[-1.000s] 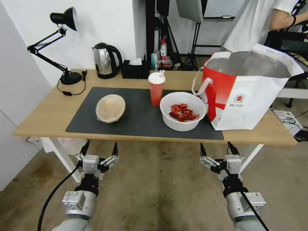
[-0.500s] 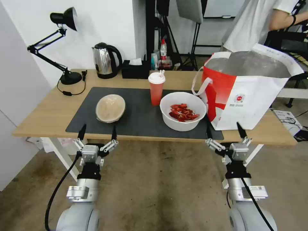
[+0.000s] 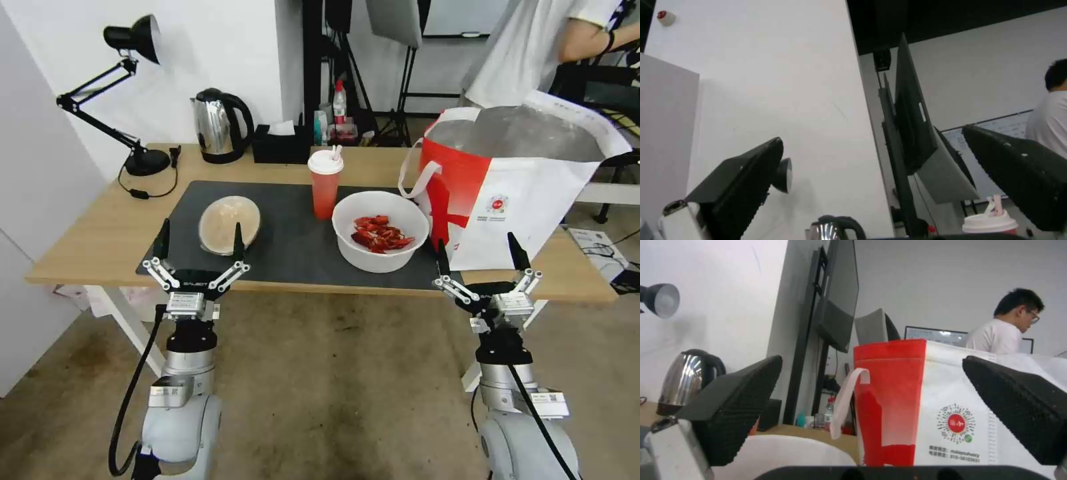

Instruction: Pick up the trash from the table and place it into the takeout bag.

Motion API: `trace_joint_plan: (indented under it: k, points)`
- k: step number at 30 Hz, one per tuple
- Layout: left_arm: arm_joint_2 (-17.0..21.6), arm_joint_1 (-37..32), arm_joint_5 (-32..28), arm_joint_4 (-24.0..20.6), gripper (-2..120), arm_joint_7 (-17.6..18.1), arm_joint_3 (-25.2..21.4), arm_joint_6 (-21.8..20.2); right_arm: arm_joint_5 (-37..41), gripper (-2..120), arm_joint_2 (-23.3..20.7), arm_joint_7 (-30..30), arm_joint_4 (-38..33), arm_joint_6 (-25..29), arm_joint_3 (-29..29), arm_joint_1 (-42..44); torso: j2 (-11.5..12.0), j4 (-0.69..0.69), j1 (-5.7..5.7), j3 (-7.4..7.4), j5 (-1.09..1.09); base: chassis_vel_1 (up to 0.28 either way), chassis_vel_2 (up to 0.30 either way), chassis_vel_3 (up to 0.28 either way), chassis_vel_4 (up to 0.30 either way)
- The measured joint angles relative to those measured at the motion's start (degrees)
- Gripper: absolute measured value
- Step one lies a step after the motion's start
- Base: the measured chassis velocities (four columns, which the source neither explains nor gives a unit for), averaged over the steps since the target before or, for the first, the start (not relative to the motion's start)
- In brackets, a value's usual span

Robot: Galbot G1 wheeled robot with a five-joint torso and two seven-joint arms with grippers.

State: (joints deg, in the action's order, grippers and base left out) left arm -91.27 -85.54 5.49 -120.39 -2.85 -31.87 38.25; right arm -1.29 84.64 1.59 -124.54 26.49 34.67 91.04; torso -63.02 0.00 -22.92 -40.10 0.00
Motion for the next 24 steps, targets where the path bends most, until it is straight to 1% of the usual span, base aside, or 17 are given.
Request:
trace_joint_plan:
  k: [8, 15, 18, 19, 22, 23, 24]
  points:
    - [0.0, -1.0, -2.2, 0.1, 100, -2.7, -0.4, -0.1, 0.3, 100, -0.1, 0.5, 0.2, -0.1, -0.3, 0.0, 0.0, 0.0, 0.0, 0.0, 0.0, 0.0, 0.0, 0.0, 0.0]
    - [0.0, -1.4, -3.9, 0.4, 100, -5.1, -0.6, -0.4, 1.3, 100, -1.0, 0.7, 0.3, -0.5, -0.5, -0.4, 0.0, 0.0, 0.0, 0.0, 0.0, 0.0, 0.0, 0.0, 0.0]
    - [0.1, -1.7, -5.8, 0.6, 100, -8.9, -0.9, -0.5, 2.0, 100, -1.3, 1.2, 0.4, -0.7, -0.7, -0.8, 0.0, -0.01, 0.0, 0.0, 0.0, 0.0, 0.0, 0.0, 0.0]
    - [0.1, -1.7, -5.8, 0.6, 100, -8.9, -0.9, -0.5, 2.0, 100, -1.3, 1.2, 0.4, -0.7, -0.7, -0.8, 0.0, -0.01, 0.0, 0.0, 0.0, 0.0, 0.0, 0.0, 0.0]
    - [0.2, -2.2, -7.0, 1.0, 100, -11.3, -0.9, -0.5, 4.0, 100, -2.8, 2.5, 0.3, -1.6, -1.9, -1.7, 0.0, -0.01, 0.0, 0.0, 0.0, 0.0, 0.0, 0.0, 0.0]
    - [0.2, -2.3, -7.5, 1.2, 100, -12.4, -0.9, -0.5, 5.2, 100, -4.1, 3.3, 0.3, -2.4, -2.8, -2.5, 0.0, -0.01, 0.0, 0.0, 0.0, 0.0, 0.0, 0.0, 0.0]
    - [0.2, -2.3, -7.5, 1.2, 100, -12.4, -0.9, -0.5, 5.2, 100, -4.1, 3.3, 0.3, -2.4, -2.8, -2.5, 0.0, -0.01, 0.0, 0.0, 0.0, 0.0, 0.0, 0.0, 0.0]
